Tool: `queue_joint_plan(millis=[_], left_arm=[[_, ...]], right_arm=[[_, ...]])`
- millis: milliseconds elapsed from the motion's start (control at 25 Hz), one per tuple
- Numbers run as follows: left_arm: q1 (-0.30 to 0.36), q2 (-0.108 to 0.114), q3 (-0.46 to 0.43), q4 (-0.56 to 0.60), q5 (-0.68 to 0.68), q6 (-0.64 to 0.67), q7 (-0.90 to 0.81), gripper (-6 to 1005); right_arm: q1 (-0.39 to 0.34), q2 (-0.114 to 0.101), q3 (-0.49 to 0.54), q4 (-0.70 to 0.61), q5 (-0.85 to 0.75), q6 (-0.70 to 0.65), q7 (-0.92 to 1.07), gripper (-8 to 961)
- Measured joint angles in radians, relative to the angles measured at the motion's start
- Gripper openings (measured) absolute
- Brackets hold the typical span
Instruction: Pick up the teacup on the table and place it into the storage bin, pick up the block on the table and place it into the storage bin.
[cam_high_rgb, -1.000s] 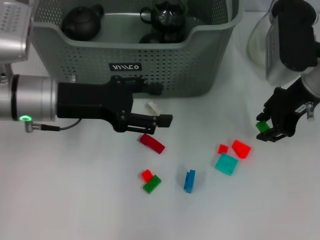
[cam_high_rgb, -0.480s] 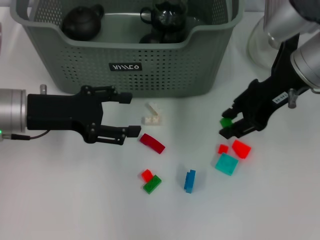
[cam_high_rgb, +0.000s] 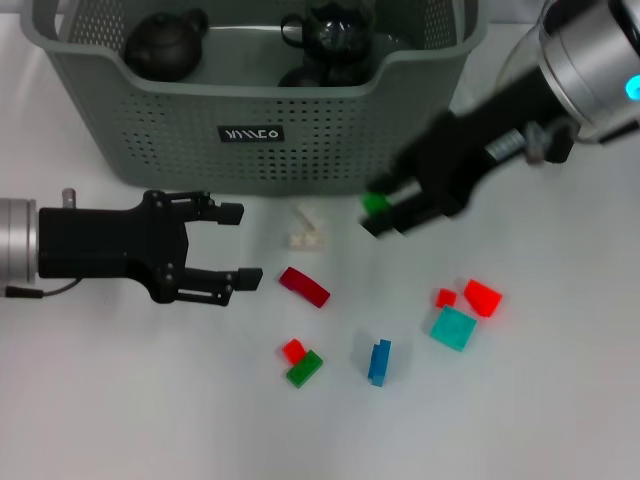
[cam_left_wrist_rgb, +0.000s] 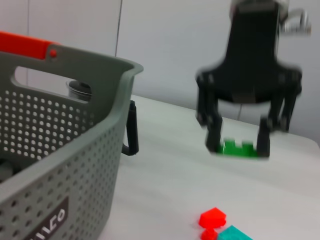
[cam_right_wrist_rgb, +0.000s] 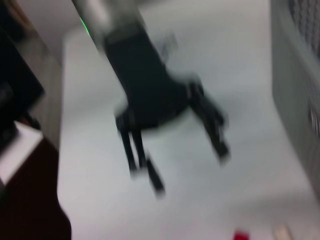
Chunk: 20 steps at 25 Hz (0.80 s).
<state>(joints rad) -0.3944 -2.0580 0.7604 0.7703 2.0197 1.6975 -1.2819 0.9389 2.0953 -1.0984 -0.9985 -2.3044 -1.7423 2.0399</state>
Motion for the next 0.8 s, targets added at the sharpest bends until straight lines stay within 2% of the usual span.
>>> queue_joint_plan(millis=[160,280,480,800], left_arm=[[0.004,-0.004,0.003,-0.014,0.002,-0.001,0.004,848],[0.005,-0.004,0.001,-0.027,0.002,-0.002,0.012,848],[-0.006,-0.004,0.001,-0.045,0.002,-0.005,0.027,848],[-0.022,-0.003,0.0,-0.046,-0.003,0.006,0.027,848]], right_arm=[[0.069,-0.011,0.039,-0.006,0.105,-0.009,0.016,465],[0.122,-0.013,0.086,-0.01,0.118,0.015,0.021,465],[0.182,-0.018,0.116,-0.014,0.117,0.184,0.048,465],[0.188,-0.016,0.098,0.054,0.11,0.433,0.008,466]])
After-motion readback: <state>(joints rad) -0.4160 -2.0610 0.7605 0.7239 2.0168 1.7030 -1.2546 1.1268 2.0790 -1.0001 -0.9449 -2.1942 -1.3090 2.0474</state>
